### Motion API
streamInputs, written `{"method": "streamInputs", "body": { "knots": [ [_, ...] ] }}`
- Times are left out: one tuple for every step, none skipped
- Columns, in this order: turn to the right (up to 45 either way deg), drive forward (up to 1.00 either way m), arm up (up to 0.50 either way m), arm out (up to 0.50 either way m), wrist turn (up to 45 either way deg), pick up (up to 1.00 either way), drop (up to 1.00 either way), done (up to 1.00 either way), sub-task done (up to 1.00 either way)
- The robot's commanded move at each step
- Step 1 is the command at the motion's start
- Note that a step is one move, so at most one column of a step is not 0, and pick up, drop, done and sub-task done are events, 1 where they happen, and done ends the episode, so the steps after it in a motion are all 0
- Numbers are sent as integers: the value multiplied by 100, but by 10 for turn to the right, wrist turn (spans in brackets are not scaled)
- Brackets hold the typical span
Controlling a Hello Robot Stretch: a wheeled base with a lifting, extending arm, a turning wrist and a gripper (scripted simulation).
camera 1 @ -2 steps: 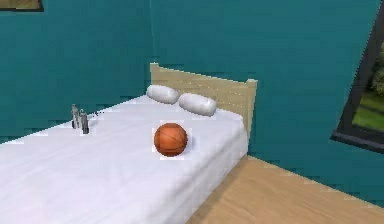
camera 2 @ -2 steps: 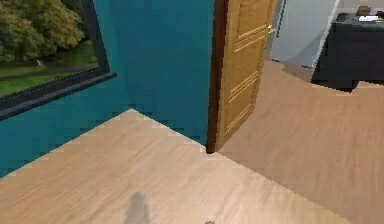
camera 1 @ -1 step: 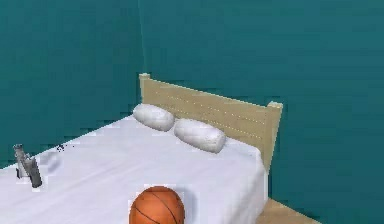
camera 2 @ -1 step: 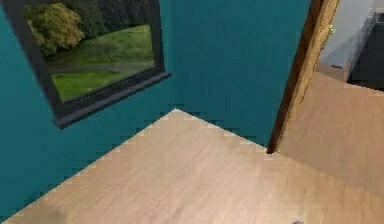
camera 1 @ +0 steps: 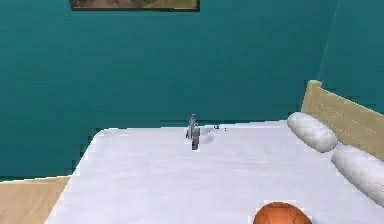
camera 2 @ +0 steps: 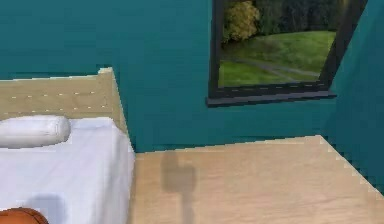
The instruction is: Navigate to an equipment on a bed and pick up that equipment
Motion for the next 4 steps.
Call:
{"method": "streamInputs", "body": {
  "knots": [
    [-450,0,0,0,0,0,0,0,0],
    [-120,0,0,0,0,0,0,0,0],
    [0,0,50,0,0,0,0,0,0],
    [0,0,26,0,0,0,0,0,0]
  ]
}}
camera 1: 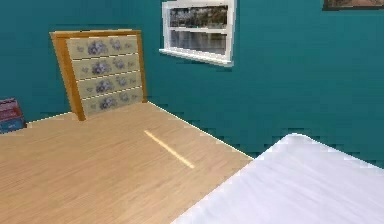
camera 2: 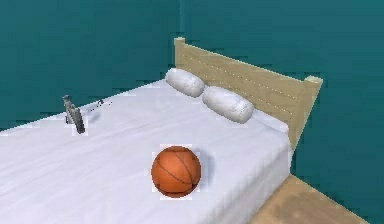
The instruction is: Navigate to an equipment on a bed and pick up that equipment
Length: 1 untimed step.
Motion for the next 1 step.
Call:
{"method": "streamInputs", "body": {
  "knots": [
    [0,0,0,22,0,0,0,0,0]
  ]
}}
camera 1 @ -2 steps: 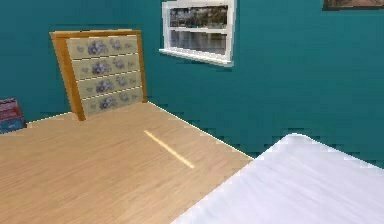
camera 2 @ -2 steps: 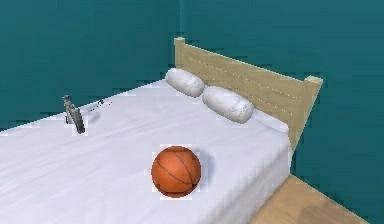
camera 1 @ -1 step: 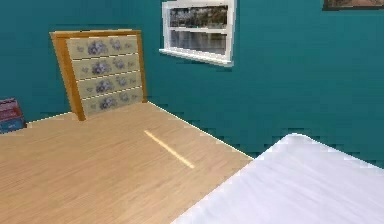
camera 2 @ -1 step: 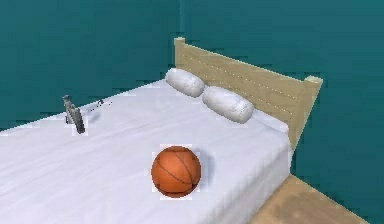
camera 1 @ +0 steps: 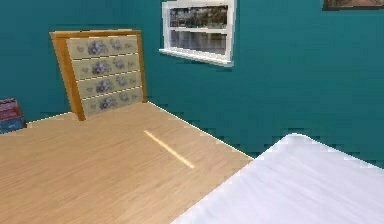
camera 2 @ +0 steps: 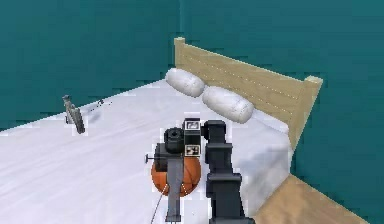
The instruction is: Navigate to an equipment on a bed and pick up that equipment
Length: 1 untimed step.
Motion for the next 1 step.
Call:
{"method": "streamInputs", "body": {
  "knots": [
    [0,0,0,0,450,0,0,0,0]
  ]
}}
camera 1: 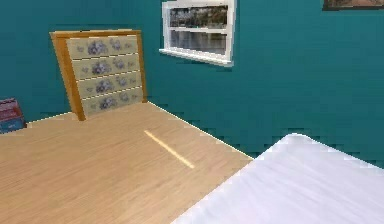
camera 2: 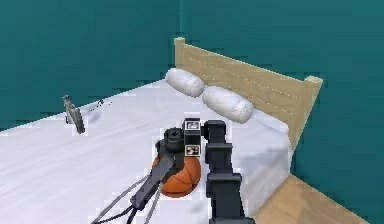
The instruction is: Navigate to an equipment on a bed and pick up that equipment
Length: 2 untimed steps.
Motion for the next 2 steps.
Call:
{"method": "streamInputs", "body": {
  "knots": [
    [0,0,0,0,450,0,0,0,0],
    [0,0,0,0,450,0,0,0,0]
  ]
}}
